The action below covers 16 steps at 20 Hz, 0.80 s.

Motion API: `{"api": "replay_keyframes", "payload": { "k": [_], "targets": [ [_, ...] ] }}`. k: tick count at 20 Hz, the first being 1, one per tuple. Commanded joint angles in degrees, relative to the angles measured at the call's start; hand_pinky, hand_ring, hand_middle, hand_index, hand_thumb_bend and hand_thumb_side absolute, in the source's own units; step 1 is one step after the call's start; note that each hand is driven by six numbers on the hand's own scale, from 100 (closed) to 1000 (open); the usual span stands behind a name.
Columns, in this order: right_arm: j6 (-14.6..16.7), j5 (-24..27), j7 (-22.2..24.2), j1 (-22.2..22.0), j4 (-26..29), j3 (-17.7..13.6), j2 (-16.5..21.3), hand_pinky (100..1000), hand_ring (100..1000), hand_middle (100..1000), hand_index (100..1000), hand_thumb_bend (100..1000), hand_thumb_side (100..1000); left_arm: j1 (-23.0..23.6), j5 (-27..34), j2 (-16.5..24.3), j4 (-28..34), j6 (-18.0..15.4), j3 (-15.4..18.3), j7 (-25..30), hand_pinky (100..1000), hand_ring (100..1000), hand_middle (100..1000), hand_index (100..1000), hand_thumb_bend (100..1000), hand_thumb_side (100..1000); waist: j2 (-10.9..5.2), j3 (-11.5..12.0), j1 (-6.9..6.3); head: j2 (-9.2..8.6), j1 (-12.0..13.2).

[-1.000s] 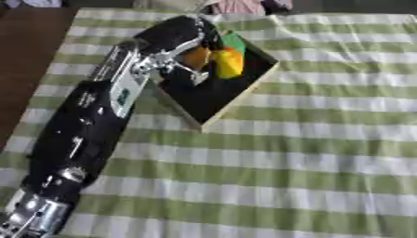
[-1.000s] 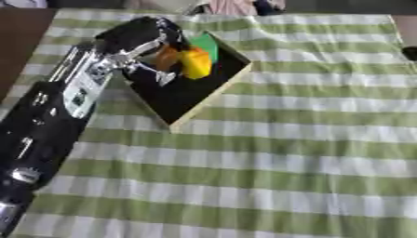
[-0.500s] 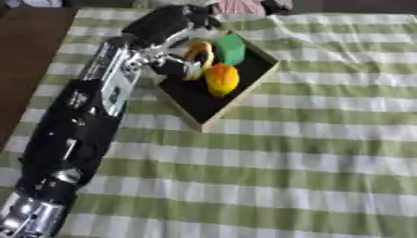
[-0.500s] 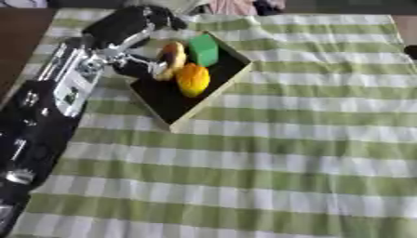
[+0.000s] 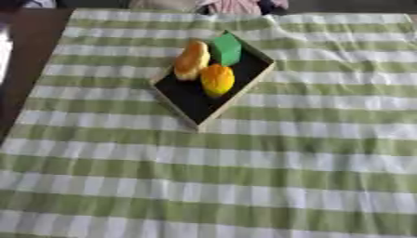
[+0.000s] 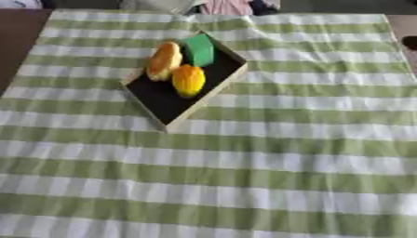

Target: Pick up objects on the table and place them in the box.

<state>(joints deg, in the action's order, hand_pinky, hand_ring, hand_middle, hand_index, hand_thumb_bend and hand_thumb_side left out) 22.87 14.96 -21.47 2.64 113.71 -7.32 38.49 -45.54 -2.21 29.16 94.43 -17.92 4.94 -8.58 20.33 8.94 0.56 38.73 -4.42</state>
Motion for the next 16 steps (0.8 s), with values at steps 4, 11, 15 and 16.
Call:
{"api": "replay_keyframes", "payload": {
  "k": [4,11,15,16],
  "targets": [
    [1.8,-1.8,-1.9,1.0,0.9,-1.2,-0.2,939,743,584,709,100,470,10.7,9.5,7.3,11.4,-3.6,6.6,-7.9,640,731,656,831,100,450,-0.42,0.0,0.76,-0.81,-2.0],
    [3.5,-3.7,-3.5,1.8,0.9,-1.5,-1.8,935,746,590,711,100,470,19.4,9.6,4.5,17.8,-7.1,11.4,-11.9,651,738,662,835,100,473,-0.11,-0.2,1.53,-1.10,-2.5],
    [4.5,-4.7,-3.8,2.5,0.9,-1.5,-2.5,933,748,594,712,100,470,20.5,9.3,2.6,19.9,-6.7,12.1,-12.1,651,737,660,834,100,470,-0.16,-0.3,1.68,-1.20,-2.7],
    [4.7,-4.9,-3.9,2.6,0.9,-1.5,-2.6,932,748,594,712,100,470,20.6,9.1,2.3,20.0,-6.7,12.1,-11.9,650,736,659,833,100,467,-0.17,-0.3,1.68,-1.22,-2.7]
  ]
}}
